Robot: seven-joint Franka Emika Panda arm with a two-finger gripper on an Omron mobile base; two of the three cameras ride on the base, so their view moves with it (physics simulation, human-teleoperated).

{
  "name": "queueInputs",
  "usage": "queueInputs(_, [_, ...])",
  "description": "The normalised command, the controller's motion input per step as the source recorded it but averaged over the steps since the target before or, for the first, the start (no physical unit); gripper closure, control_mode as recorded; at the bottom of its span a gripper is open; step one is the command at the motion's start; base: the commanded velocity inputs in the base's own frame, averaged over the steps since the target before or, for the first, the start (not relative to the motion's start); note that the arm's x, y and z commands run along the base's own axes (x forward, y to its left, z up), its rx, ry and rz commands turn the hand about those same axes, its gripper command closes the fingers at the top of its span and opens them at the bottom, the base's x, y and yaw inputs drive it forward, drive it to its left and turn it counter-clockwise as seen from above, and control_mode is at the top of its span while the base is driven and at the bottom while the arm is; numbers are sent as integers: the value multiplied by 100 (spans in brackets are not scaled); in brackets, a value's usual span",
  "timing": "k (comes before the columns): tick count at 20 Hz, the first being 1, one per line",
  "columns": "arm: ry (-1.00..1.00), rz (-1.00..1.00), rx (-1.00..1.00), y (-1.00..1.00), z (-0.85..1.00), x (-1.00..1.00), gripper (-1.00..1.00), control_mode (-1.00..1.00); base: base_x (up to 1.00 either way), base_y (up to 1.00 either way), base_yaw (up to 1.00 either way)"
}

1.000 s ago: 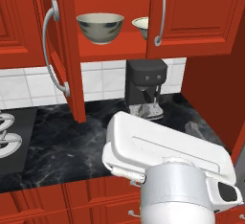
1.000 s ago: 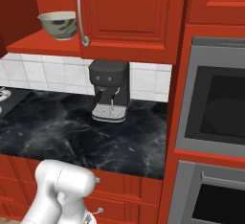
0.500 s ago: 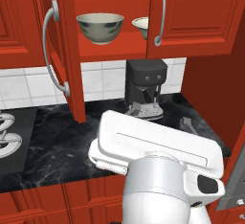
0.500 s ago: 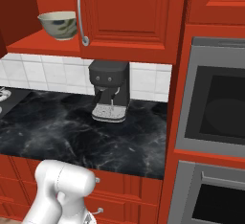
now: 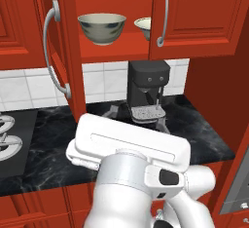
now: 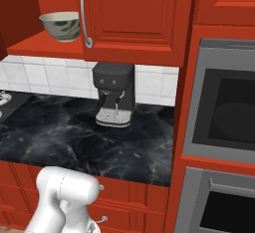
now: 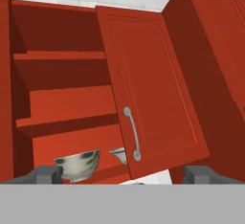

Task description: Open the cabinet. Pick the bowls from the counter and place them in the cabinet. Then close the cabinet.

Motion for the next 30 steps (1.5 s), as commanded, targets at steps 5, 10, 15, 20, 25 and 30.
queueInputs(5, [0,0,0,27,-34,31,-100,-100,0,0,0])
queueInputs(10, [0,-4,-3,42,-19,25,-100,-100,0,0,0])
queueInputs(15, [0,-6,-3,31,-10,20,-100,-100,0,0,0])
queueInputs(20, [0,-8,-1,11,-9,23,-100,-100,0,0,0])
queueInputs(25, [0,-7,0,6,-7,28,-100,-100,0,0,0])
queueInputs(30, [0,-7,-1,17,-6,26,-100,-100,0,0,0])
